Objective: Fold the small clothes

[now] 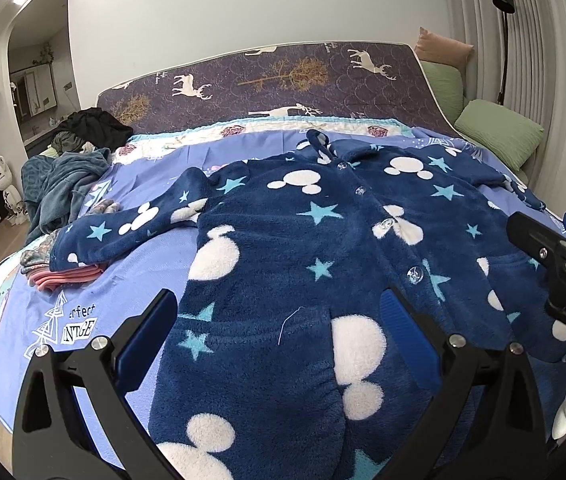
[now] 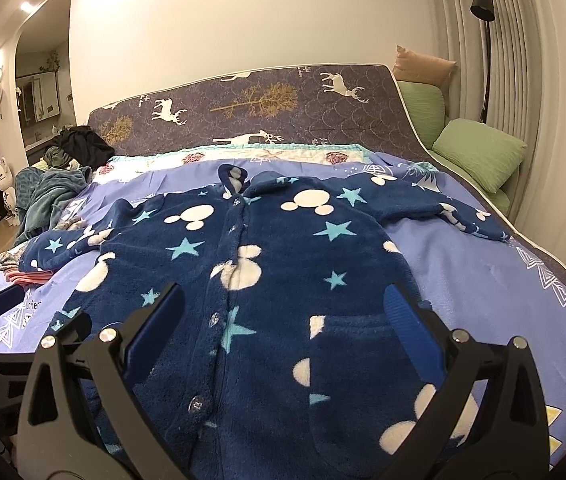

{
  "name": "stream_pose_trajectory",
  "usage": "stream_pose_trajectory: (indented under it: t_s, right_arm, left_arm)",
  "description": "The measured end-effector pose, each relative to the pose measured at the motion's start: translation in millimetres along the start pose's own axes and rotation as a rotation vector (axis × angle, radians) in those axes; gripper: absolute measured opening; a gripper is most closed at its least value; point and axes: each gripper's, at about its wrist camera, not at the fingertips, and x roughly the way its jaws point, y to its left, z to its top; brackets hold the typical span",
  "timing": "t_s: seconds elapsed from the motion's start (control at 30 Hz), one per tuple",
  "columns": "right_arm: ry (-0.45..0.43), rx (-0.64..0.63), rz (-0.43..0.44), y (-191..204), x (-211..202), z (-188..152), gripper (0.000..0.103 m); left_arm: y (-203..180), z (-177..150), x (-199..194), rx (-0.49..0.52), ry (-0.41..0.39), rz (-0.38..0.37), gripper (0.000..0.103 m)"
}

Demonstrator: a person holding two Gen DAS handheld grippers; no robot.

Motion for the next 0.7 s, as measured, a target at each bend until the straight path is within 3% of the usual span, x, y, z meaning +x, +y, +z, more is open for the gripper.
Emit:
stream_pose_trajectory:
  t_s: [0.7]
  right_arm:
    - [0.024,-0.002,-0.008,5.4,13.5,-3.3,0.101]
  left_arm:
    - [13.8,-6.5,12.7,-0.047,0.020,-0.030,0.101]
